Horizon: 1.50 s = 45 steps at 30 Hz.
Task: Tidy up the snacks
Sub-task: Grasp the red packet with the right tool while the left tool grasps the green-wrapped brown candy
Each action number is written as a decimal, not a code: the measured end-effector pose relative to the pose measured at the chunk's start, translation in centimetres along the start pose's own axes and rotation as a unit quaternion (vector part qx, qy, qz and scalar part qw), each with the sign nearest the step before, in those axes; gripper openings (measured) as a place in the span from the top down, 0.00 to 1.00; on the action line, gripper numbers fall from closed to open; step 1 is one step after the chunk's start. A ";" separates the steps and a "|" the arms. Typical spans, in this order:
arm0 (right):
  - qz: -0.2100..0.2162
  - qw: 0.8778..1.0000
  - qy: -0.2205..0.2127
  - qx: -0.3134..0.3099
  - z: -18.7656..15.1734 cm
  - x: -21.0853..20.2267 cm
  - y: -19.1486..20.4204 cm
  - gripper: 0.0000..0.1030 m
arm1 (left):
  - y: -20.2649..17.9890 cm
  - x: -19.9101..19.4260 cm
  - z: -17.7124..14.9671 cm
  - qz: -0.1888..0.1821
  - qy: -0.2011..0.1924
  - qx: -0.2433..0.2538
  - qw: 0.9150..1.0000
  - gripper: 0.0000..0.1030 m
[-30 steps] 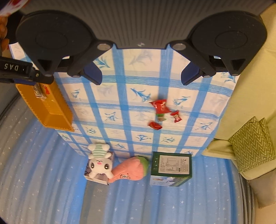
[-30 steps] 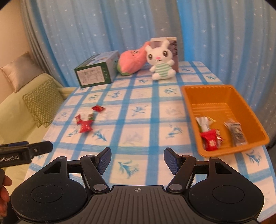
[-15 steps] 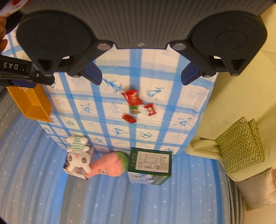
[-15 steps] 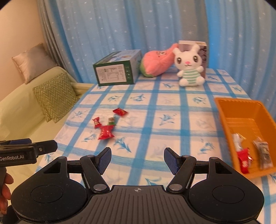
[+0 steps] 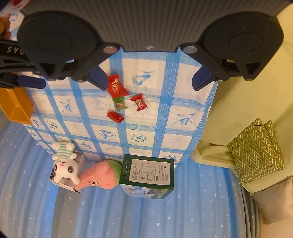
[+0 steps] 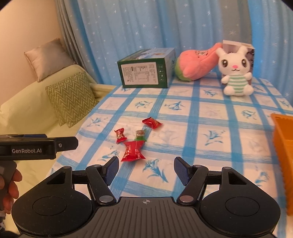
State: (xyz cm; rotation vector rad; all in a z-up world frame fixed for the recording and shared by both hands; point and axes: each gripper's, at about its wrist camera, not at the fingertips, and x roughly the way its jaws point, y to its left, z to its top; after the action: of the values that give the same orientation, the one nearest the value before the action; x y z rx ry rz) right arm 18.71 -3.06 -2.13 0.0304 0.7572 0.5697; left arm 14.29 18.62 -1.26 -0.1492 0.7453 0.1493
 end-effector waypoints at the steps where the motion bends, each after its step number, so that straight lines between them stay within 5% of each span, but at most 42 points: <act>1: 0.001 1.000 0.001 -0.001 0.1 0.7 0.0 0.35 | 0.2 0.6 0.1 -0.001 -0.001 -0.002 1.000 0.06; 9: 0.015 1.000 0.002 -0.027 0.4 5.6 0.5 0.36 | 1.8 4.8 0.5 0.007 -0.005 -0.022 1.000 0.09; 11: 0.022 0.999 0.004 -0.034 0.4 6.8 0.7 0.44 | 2.2 5.4 0.5 0.009 -0.007 -0.022 1.000 0.09; 21: 0.028 0.999 0.017 -0.029 0.4 11.8 1.0 0.51 | 4.4 7.5 0.4 0.015 -0.002 -0.051 0.999 0.10; 28: 0.022 0.999 0.031 -0.036 0.3 13.7 1.4 0.65 | 4.4 8.4 0.4 0.016 0.004 -0.051 0.999 0.10; 32: 0.019 0.998 0.034 -0.046 0.1 13.8 1.5 0.73 | 4.1 8.6 0.4 0.010 0.006 -0.045 0.999 0.11; 45: -0.030 1.000 -0.004 -0.006 1.0 10.0 -3.8 0.74 | -0.2 10.9 1.3 -0.059 -0.002 -0.005 0.998 0.25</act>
State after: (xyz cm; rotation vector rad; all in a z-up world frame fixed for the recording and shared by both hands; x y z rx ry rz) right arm 26.97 -1.17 -8.67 -0.0011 0.7452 0.5161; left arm 23.09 19.57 -7.80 -0.2009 0.7299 0.0409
